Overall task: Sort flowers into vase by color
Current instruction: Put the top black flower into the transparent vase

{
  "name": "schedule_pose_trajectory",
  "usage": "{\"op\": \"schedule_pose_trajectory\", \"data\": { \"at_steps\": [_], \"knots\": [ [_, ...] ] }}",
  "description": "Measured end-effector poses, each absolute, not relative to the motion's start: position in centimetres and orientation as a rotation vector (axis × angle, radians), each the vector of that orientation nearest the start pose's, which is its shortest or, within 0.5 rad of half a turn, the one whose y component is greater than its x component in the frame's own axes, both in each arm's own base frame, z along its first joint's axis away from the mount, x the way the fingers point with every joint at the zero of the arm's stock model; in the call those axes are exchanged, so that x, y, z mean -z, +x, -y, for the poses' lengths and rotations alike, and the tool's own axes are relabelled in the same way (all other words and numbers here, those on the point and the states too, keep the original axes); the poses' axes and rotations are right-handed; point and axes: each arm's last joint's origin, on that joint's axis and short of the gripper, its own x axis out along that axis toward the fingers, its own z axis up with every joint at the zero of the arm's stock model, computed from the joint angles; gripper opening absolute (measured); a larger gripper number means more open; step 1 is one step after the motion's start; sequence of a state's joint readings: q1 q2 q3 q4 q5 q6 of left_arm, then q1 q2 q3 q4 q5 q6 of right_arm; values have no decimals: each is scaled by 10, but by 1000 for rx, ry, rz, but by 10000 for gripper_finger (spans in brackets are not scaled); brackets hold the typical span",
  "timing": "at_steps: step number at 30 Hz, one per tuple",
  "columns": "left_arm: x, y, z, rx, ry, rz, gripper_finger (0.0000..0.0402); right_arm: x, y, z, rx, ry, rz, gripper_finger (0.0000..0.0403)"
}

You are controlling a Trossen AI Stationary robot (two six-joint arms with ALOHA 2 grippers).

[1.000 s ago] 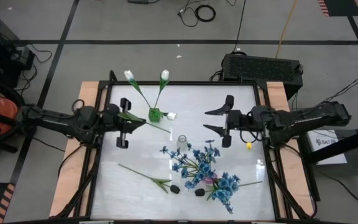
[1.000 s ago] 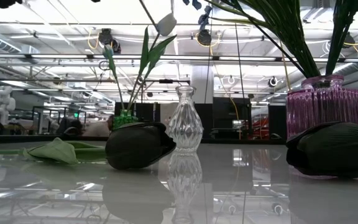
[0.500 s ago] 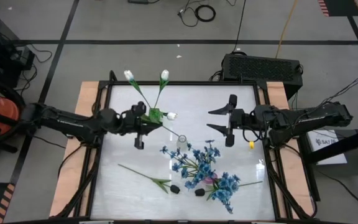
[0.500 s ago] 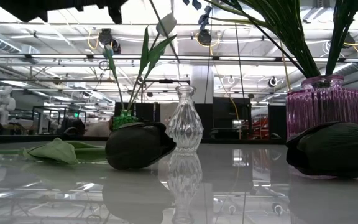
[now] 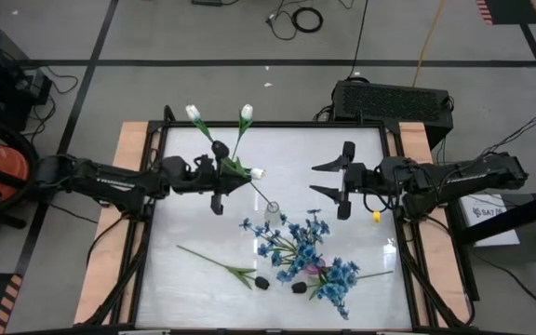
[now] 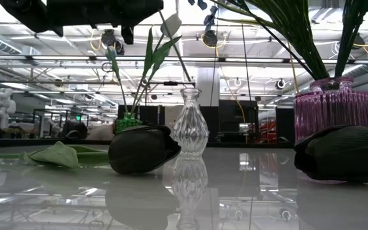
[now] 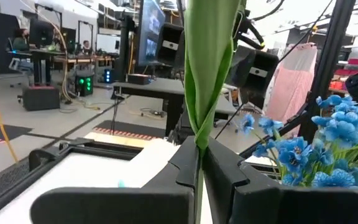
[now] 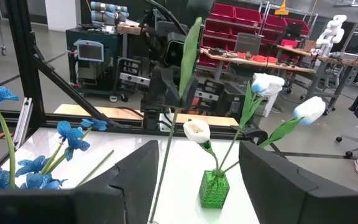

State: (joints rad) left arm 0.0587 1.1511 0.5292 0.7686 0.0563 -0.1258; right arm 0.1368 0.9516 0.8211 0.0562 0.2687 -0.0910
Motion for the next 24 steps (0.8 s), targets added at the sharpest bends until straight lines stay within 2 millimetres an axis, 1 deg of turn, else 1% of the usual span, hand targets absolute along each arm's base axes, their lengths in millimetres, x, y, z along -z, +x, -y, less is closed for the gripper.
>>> {"op": "schedule_pose_trajectory", "data": {
  "at_steps": [18,24],
  "knots": [
    [-239,262,-14,-2,-121,73,17,-338,212,-21,127,-108,-92,215],
    [-237,263,-18,-17,-133,69,19,-337,212,-22,126,-110,-103,215]
  ]
}}
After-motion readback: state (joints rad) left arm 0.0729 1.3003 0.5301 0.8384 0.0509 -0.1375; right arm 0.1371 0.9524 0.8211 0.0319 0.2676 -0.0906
